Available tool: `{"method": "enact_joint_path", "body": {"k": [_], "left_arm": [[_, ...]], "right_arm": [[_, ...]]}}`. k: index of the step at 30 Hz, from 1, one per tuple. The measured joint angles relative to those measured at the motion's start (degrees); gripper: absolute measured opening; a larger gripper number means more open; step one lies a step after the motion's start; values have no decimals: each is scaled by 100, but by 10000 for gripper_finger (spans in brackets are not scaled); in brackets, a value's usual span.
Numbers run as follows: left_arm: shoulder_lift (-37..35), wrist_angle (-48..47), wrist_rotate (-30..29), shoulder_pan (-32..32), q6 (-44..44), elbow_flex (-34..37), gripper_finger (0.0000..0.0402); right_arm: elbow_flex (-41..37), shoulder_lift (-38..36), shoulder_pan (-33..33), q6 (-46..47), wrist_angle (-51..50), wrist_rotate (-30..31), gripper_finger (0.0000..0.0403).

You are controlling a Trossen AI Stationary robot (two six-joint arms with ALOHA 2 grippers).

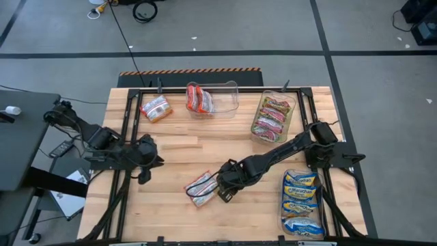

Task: Sort Maruchan noodles
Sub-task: Put the bottom orange noodle pack into the top left transparent bin

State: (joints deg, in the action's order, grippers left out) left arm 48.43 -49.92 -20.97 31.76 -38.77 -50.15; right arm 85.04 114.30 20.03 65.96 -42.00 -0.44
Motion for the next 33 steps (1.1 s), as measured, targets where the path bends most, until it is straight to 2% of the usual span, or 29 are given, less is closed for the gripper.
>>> {"method": "enact_joint_path", "body": {"k": [3, 6, 13, 17, 22, 25, 28, 30, 33], "left_arm": [[-34, -5, 31, 116, 22, 0, 72], [-68, -161, 179, 234, 49, 0, 72], [-230, -694, 314, 261, -143, -2, 73], [-370, -914, 320, 261, -232, -4, 73], [-630, -1043, 319, 255, -262, -2, 73], [-818, -1039, 358, 255, -464, -2, 73], [-963, -1039, 383, 262, -751, -3, 73], [-1007, -1035, 450, 264, -862, -2, 73], [-1035, -1017, 467, 261, -826, -2, 73]], "right_arm": [[-9, 0, 1, 15, 593, -523, 92], [12, 151, 50, 58, 1162, -589, 92], [-10, 919, 81, 144, 1769, -919, 92], [11, 889, -134, 102, 1532, -534, 92], [-12, 460, -616, -727, 1250, 1090, 92], [33, 11, -799, -1373, 1569, 1589, 91], [72, -335, -900, -2008, 2067, 1568, 90], [150, -417, -917, -2373, 2589, 1283, 89], [425, -182, -757, -2571, 3002, 886, 86]]}}
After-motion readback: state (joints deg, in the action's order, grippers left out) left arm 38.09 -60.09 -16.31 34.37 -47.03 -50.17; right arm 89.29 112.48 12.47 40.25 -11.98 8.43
